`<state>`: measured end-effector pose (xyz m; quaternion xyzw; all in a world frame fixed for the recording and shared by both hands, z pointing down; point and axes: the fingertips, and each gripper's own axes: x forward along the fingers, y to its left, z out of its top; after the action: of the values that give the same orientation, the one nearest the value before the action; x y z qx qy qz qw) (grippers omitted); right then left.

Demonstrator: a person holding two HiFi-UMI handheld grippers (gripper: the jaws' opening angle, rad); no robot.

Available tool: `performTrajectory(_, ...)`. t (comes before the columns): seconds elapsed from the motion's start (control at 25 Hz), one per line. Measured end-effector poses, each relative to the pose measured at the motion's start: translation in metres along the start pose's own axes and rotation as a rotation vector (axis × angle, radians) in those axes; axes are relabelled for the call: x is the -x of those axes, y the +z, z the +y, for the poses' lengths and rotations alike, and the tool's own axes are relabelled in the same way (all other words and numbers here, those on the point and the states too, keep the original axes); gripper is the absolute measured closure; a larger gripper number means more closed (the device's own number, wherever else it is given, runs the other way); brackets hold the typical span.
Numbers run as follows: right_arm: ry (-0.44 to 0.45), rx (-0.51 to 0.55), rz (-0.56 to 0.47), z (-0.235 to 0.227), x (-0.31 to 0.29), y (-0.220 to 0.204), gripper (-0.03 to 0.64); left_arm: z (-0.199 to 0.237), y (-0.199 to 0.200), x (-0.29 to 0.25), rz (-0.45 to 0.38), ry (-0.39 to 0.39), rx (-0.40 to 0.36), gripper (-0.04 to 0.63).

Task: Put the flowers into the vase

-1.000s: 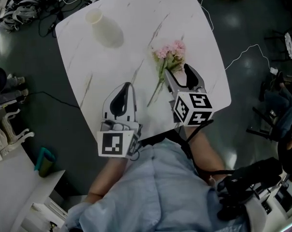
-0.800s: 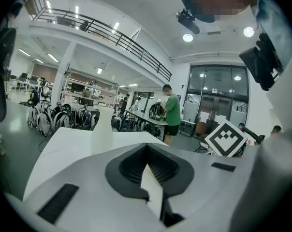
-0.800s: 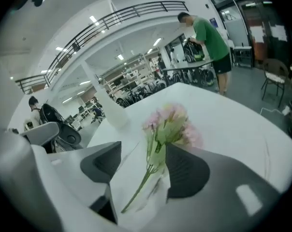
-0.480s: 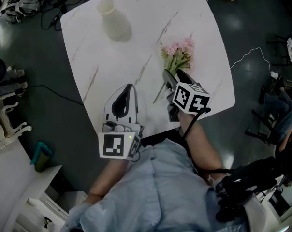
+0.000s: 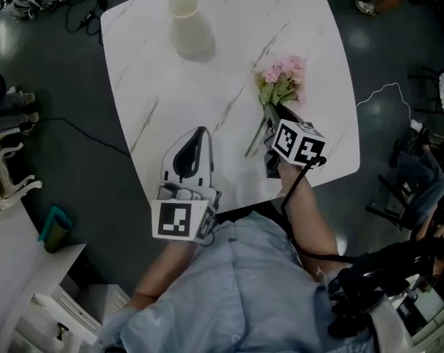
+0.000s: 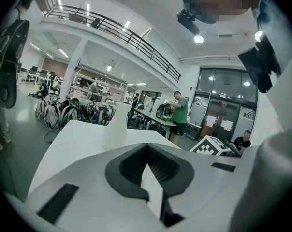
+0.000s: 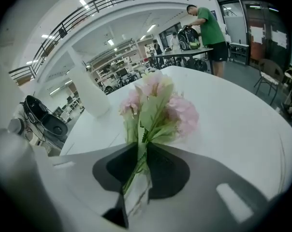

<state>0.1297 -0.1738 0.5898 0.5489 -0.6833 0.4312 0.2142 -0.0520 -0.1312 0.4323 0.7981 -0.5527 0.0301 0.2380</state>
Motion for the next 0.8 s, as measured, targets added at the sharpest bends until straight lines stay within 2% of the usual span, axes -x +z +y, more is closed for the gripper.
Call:
performTrajectory(0.16,0.049,0.003,-0.046,0.008,0.003,0.01,0.586,0.003,0.001,0.004,-0.006,0.011,0.002,0.591)
performTrajectory(0.4,0.148,-0.025,-0.157,0.027,0.02,0.033,0.591,0.001,0.005,0.013,-0.029,0.018,-0.007,0.591)
performTrajectory(0.8,0.325,0.02,-0.335,0.086,0.066,0.113,0.591,-0.009,0.022,0.028,-0.091,0.029,-0.053,0.591)
